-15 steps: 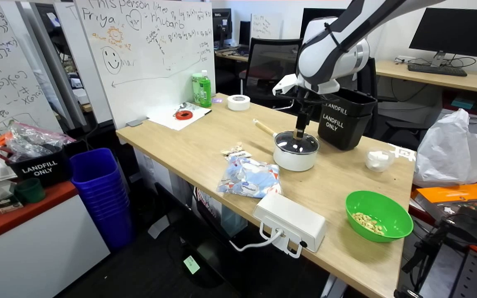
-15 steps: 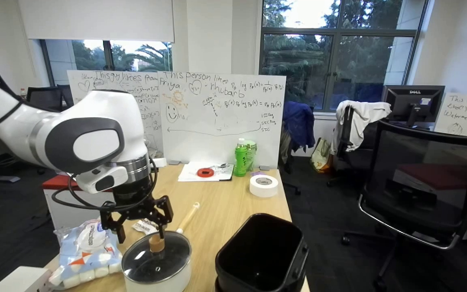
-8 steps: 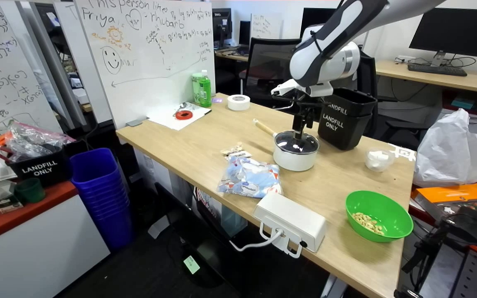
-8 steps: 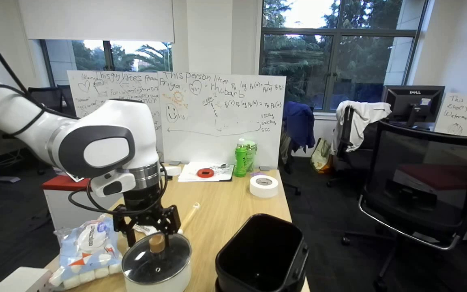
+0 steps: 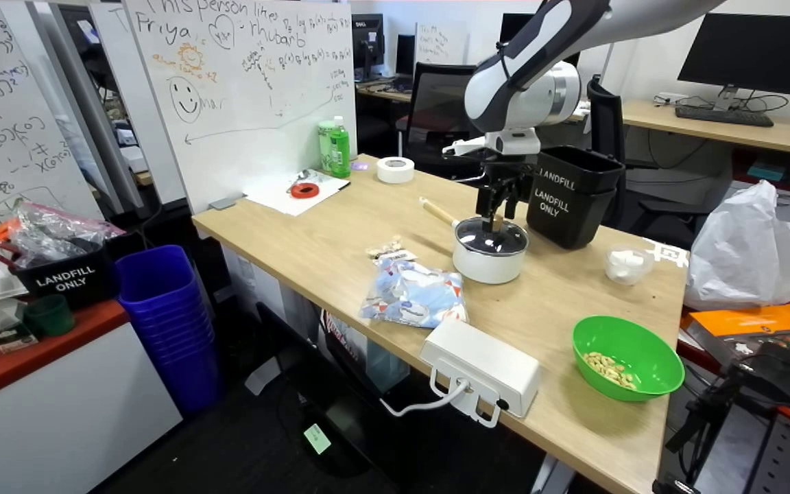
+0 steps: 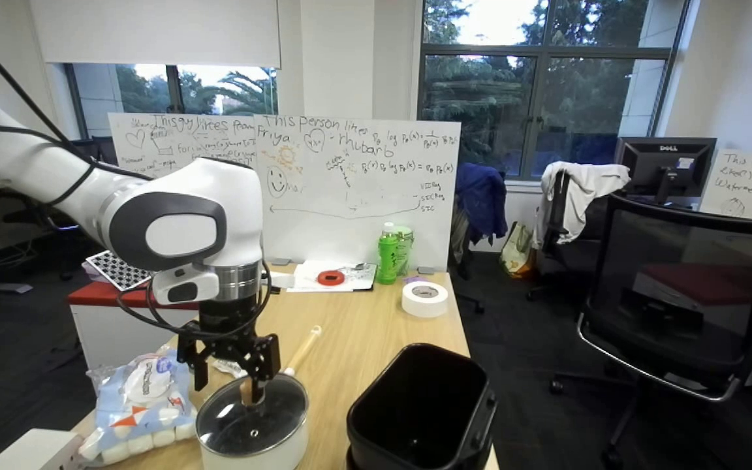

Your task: Take the lid off the pot and put it on the table

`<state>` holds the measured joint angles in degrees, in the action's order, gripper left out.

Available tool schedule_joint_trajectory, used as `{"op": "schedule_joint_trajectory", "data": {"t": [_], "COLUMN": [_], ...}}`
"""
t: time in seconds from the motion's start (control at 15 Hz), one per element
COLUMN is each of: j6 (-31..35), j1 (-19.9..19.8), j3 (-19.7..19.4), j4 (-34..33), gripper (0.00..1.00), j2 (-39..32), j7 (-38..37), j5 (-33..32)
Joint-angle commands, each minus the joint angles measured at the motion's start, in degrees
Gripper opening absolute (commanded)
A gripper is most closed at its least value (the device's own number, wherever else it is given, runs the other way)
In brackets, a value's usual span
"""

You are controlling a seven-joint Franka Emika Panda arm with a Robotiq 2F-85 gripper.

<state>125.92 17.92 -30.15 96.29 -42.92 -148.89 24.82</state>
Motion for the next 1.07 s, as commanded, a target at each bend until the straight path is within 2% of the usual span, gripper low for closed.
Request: {"op": "schedule_joint_trajectory", "data": {"t": [0.0, 0.33, 0.53, 0.6, 0.73, 0.8, 1.0], "j6": [-3.6, -3.7, -4.5, -4.9, -6.1, -6.5, -8.0], "j1": [2.6, 6.7, 8.5, 9.0, 10.0, 10.4, 11.6], "j3": [-4.5, -10.9, -13.3, -14.0, -15.7, -16.4, -18.6], "j4": [-3.4, -4.9, -5.4, -5.5, -5.8, -6.0, -6.4], "gripper": [1.00, 1.00, 1.00, 0.96, 0.72, 0.69, 0.47], "j2": [-3.3, -7.0, -8.7, -9.1, -10.2, -10.6, -11.9], "j7": [0.0, 0.0, 0.0, 0.0, 0.0, 0.0, 0.0], "j5": [5.5, 12.0, 14.7, 15.6, 17.7, 18.6, 21.0]}}
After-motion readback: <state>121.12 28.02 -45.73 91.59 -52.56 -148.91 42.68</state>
